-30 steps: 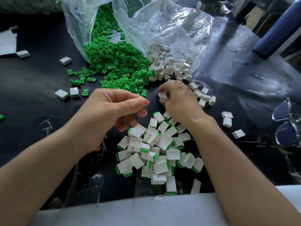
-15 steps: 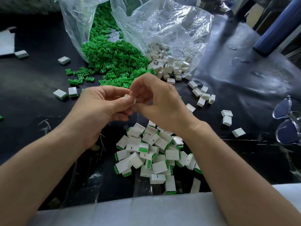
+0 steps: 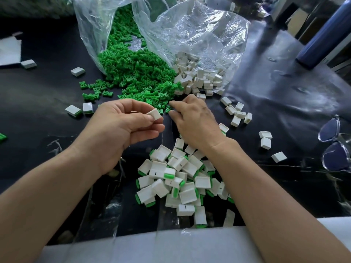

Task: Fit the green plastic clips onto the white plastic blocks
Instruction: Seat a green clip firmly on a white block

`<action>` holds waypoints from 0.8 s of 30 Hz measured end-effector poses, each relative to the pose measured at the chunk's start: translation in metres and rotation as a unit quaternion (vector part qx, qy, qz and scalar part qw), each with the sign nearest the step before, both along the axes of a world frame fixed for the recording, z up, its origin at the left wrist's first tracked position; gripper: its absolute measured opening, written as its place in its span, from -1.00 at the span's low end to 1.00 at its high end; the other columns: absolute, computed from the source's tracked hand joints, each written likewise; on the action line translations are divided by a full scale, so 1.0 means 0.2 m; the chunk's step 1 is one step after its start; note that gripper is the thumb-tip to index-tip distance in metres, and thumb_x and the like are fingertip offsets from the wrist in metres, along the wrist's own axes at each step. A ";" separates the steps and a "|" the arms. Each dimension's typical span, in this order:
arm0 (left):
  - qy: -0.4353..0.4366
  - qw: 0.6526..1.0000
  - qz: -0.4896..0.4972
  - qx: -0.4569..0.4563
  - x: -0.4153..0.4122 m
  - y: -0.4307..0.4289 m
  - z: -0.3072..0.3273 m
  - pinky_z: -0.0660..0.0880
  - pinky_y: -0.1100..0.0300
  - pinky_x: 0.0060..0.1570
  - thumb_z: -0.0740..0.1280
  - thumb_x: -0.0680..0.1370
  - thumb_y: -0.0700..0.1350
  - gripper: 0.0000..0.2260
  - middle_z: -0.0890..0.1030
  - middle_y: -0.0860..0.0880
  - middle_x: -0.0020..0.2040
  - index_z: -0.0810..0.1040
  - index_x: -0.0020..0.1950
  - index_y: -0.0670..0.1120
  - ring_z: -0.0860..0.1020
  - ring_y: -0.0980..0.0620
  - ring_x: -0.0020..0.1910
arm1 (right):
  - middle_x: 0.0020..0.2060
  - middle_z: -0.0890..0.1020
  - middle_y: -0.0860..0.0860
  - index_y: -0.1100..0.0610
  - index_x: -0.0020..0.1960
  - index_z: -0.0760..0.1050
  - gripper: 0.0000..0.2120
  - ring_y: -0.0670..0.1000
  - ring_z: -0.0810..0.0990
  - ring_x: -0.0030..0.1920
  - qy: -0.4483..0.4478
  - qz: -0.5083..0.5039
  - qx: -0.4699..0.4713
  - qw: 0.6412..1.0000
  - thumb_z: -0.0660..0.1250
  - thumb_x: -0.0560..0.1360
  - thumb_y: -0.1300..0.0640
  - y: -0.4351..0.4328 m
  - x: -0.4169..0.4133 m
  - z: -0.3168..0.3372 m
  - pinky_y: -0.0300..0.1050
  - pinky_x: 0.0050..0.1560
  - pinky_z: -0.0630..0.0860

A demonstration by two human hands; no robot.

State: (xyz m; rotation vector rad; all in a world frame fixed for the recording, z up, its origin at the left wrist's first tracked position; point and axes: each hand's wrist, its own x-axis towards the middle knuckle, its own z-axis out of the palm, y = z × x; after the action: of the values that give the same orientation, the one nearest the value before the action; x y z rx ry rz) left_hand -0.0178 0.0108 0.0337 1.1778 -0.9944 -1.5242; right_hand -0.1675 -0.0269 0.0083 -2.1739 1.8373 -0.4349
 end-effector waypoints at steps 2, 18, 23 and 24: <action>0.000 1.000 -0.004 -0.001 0.00 0.00 0.00 0.57 0.29 -0.38 0.25 0.48 -0.40 -0.86 0.67 -0.10 -0.32 0.52 -0.16 -0.20 0.66 0.03 -0.35 | 0.10 0.42 0.08 0.05 0.25 0.48 -0.70 0.10 0.34 0.21 -0.008 0.000 0.002 1.000 0.15 0.58 0.00 0.00 0.00 0.00 -0.06 0.19 0.25; -0.043 0.998 0.003 -0.035 0.01 0.00 -0.03 0.58 0.27 -0.38 0.39 0.29 -0.30 -0.87 0.65 -0.03 -0.38 0.51 -0.22 -0.14 0.63 0.07 -0.40 | -0.31 0.52 -0.19 0.10 -0.03 0.61 -0.88 -0.25 0.46 -0.29 -0.248 0.007 -0.035 0.968 0.35 0.46 0.22 0.04 -0.04 0.10 -0.53 -0.22 0.34; -0.104 0.991 0.015 -0.088 0.00 0.00 -0.03 0.45 0.39 -0.48 0.44 0.30 -0.24 -0.92 0.57 0.07 -0.47 0.59 -0.26 -0.11 0.50 0.21 -0.50 | -0.30 0.58 -0.10 0.12 -0.11 0.57 -0.90 -0.19 0.53 -0.27 -0.375 0.048 -0.017 0.926 0.37 0.45 0.30 0.09 -0.01 0.13 -0.34 -0.15 0.48; -0.109 0.990 0.015 -0.094 0.00 0.00 -0.04 0.44 0.39 -0.49 0.45 0.25 -0.18 -0.89 0.57 0.07 -0.48 0.59 -0.26 -0.12 0.49 0.22 -0.51 | -0.30 0.59 -0.08 0.11 -0.12 0.56 -0.89 -0.16 0.54 -0.26 -0.381 0.059 -0.013 0.923 0.37 0.44 0.30 0.10 0.00 0.14 -0.31 -0.13 0.50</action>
State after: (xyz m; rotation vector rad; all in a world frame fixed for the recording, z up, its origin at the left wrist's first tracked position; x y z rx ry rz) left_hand -0.0185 0.0114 0.0266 1.2345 -1.2318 -1.2667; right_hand -0.1669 -0.0065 0.0355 -1.7340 1.2567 -1.0922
